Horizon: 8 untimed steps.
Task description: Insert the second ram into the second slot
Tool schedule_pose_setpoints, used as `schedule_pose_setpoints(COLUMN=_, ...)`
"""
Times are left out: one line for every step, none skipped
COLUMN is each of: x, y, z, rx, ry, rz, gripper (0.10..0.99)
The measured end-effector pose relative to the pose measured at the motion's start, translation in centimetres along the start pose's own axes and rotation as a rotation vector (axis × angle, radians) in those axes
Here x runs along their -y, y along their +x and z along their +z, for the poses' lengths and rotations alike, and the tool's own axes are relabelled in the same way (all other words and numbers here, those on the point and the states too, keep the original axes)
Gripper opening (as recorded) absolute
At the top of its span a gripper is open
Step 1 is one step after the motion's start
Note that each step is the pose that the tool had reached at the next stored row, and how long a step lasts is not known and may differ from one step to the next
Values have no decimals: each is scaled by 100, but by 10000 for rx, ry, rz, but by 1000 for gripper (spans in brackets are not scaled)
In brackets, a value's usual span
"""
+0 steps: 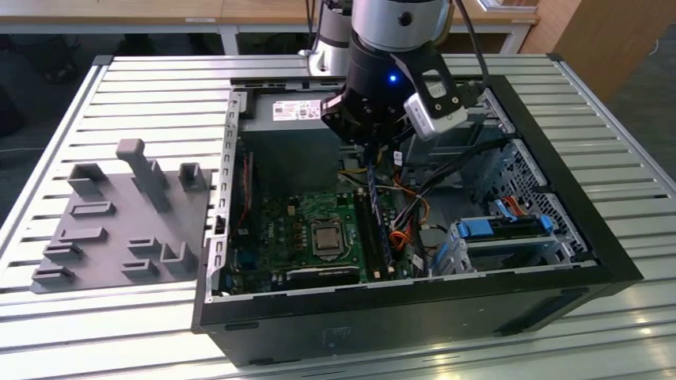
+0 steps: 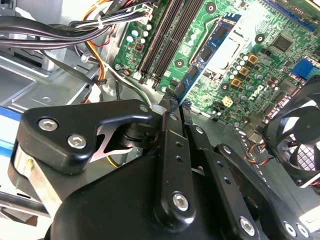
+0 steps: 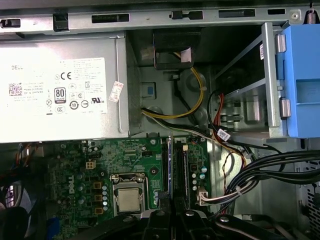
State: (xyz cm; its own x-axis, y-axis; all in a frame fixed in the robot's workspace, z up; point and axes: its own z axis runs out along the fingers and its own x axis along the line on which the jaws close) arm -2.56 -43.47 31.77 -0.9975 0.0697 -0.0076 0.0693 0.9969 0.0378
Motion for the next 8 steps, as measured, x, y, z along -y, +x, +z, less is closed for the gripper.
schedule_pose_setpoints(x=0, y=0, z=3, rx=0, ry=-1, rz=0, gripper=141)
schedule_pose_setpoints(x=0, y=0, z=4, rx=0, ry=0, rz=0, gripper=141)
schedule_pose_setpoints(x=0, y=0, z=7, rx=0, ry=0, rz=0, gripper=141)
schedule_pose_setpoints(x=0, y=0, z=10, rx=0, ry=-1, rz=0, gripper=141)
schedule_pose_setpoints(x=1, y=0, z=13, rx=0, ry=-1, rz=0, gripper=141)
schedule_pose_setpoints(x=1, y=0, z=15, rx=0, ry=0, rz=0, gripper=141)
schedule_pose_setpoints(x=1, y=0, z=18, rx=0, ry=-1, rz=0, gripper=141)
schedule_pose_setpoints(x=1, y=0, z=20, rx=0, ry=0, rz=0, gripper=141)
